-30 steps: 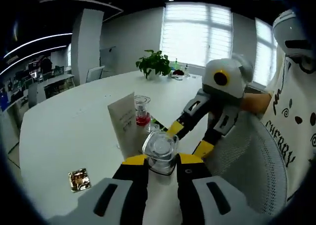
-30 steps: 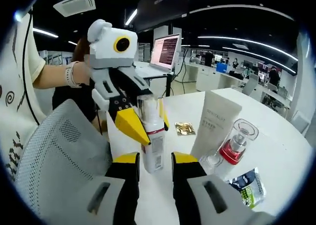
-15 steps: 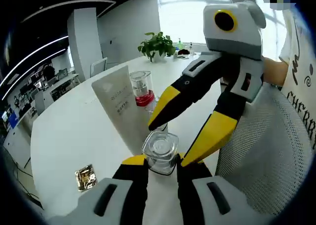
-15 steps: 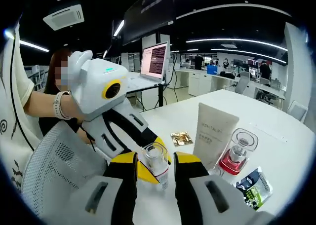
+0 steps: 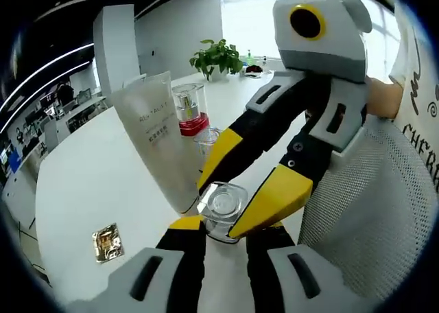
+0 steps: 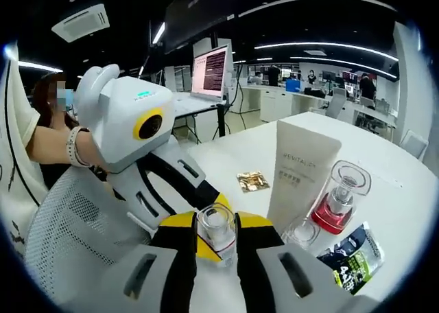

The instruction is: Arrange the skincare products in the storage area until every visible bottle or jar stands upright without overlapping.

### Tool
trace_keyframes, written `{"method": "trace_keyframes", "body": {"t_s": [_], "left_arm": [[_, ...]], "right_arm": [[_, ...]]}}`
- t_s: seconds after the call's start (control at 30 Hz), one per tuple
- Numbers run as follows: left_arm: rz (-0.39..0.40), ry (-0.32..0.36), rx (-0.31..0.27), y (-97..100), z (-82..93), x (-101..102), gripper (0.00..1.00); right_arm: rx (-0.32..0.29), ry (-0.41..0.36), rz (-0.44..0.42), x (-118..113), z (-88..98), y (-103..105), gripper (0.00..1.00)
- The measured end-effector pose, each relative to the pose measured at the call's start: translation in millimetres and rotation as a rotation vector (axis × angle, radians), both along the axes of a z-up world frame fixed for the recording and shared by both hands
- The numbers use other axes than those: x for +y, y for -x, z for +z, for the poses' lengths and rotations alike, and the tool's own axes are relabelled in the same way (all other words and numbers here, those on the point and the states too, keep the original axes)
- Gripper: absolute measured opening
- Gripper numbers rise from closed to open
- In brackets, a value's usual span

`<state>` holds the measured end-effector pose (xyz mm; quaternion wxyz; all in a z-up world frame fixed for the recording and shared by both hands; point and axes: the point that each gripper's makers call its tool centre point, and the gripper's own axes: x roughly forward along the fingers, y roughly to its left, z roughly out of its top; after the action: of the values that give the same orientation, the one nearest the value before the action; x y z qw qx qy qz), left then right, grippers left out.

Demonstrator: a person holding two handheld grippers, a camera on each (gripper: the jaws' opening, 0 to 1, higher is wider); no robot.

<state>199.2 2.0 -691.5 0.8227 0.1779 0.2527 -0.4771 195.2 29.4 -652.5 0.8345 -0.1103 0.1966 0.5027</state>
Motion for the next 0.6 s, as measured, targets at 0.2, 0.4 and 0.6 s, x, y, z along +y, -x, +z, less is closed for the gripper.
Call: {"method": "trace_keyframes", "body": {"t_s": [0.2, 0.4, 0.6], "left_arm": [[-0.016, 0.013, -0.001, -3.5, 2.0, -1.8, 0.24], [-0.052, -0.130, 0.049, 5.2, -23.8, 10.7, 0.32], [-0.014, -0.151, 0.076, 1.2, -33.7, 13.9, 0.30]], "right_arm": [[0.004, 0.002, -0.008, -2.9, 0.2, -3.0, 0.21], [0.003, 0.008, -0.014, -6.2, -0.6, -4.9, 0.21], [-0.021, 0.037, -0.012, -8.7, 0.0, -6.2, 0.24]]}}
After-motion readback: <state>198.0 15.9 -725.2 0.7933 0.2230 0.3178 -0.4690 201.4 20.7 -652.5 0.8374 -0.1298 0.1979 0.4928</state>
